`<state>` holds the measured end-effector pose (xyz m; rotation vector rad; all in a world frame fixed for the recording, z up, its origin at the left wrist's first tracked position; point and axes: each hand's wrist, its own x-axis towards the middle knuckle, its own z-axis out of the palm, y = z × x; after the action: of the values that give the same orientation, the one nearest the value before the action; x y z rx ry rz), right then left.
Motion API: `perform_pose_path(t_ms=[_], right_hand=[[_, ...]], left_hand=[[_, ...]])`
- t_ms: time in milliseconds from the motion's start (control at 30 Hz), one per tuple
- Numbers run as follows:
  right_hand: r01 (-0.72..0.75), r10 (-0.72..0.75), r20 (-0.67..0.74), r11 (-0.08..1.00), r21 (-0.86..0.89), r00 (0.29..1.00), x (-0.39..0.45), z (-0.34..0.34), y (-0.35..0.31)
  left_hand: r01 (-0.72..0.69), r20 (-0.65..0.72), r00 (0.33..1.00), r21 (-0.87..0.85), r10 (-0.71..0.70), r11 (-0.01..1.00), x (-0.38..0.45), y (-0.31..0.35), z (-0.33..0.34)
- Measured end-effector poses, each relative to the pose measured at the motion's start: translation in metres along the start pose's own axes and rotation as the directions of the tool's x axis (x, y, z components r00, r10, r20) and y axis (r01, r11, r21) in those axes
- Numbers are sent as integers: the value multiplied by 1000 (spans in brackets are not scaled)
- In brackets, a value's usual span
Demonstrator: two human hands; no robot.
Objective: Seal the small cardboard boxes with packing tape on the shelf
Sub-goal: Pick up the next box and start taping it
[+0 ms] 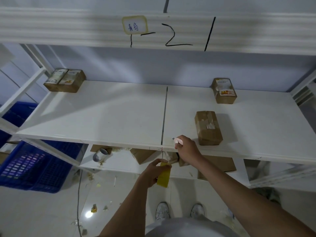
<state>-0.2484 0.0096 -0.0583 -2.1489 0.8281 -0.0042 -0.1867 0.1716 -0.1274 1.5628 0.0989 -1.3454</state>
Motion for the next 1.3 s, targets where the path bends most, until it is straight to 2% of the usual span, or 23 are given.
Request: perform_pose_path(t_ms=[233,367,467,600,733,833,967,1300], right_hand=[[-15,15,21,1000,-19,1000,-5,15,1],[-18,20,44,998,-54,999,-11,17,2],[-13,15,39,999,-50,999,-10,13,1],[7,-5,31,998,-56,999,-7,6,0],[26,-18,86,996,-85,996,-13,9,6],[60,-37,152,988,-145,988,-20,17,11],[122,-100,181,986,-113,978,-27,27,12],[256,-202,238,941,-224,950,-35,39,13]], left_hand=[[36,-3,999,0,-36,999,-3,-3,3],[65,-53,997,113,-59,991,-1,-3,-1],[114,-133,988,277,-80,954,5,-11,1],[49,-99,994,150,-35,987,1,-11,2],[-12,-53,998,80,17,997,-5,-14,-4],[-22,-59,998,1,22,1000,-5,-22,-9],[-48,-104,994,-85,39,995,-6,-29,-8],[-42,-172,985,-72,29,997,-9,-30,-2]])
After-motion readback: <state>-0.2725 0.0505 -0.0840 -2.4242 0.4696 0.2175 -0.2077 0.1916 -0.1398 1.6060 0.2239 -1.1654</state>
